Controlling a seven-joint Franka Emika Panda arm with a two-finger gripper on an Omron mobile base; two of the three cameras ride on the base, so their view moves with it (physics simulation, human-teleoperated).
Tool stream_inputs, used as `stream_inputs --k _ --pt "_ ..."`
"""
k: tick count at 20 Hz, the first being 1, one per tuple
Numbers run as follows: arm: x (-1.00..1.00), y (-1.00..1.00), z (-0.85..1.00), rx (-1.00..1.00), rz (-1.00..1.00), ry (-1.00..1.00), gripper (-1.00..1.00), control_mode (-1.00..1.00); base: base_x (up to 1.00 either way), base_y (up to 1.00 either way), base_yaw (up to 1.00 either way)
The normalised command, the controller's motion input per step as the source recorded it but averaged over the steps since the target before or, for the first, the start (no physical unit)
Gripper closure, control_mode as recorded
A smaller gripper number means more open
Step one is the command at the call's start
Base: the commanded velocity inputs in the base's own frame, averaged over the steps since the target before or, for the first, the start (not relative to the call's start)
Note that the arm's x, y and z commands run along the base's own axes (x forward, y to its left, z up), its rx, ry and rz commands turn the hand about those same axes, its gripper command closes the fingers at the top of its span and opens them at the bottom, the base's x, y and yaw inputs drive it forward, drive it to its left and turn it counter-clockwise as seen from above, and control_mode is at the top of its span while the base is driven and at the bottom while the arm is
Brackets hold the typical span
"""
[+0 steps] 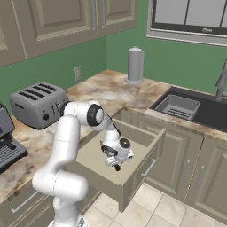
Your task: Pick up the knife from the drawer and place it on the cutting board. Then place the meat from the plate to the cutting board.
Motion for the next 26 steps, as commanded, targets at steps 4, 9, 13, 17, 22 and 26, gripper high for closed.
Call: stream_inputs --k 4,9,13,17,22,26 --pt "-0.16 0.00 0.00 0.00 0.00 -0.14 1.00 -1.00 0.00 0.00 0.00" --pt "-0.12 0.00 -0.02 -0.04 0.00 -0.15 1.00 -1.00 0.00 0.00 0.00" --pt "0.00 0.00 0.08 -0.02 0.00 -0.07 1.00 -1.00 0.00 0.00 0.00" --pt "0.00 0.00 0.65 0.00 -0.01 0.00 1.00 -1.00 0.00 0.00 0.00" --pt "0.01 -0.29 0.77 0.00 -0.02 0.04 1.00 -1.00 0.00 0.00 0.00" --pt "0.04 -0.53 0.55 0.00 -0.08 0.10 1.00 -1.00 0.00 0.00 0.00"
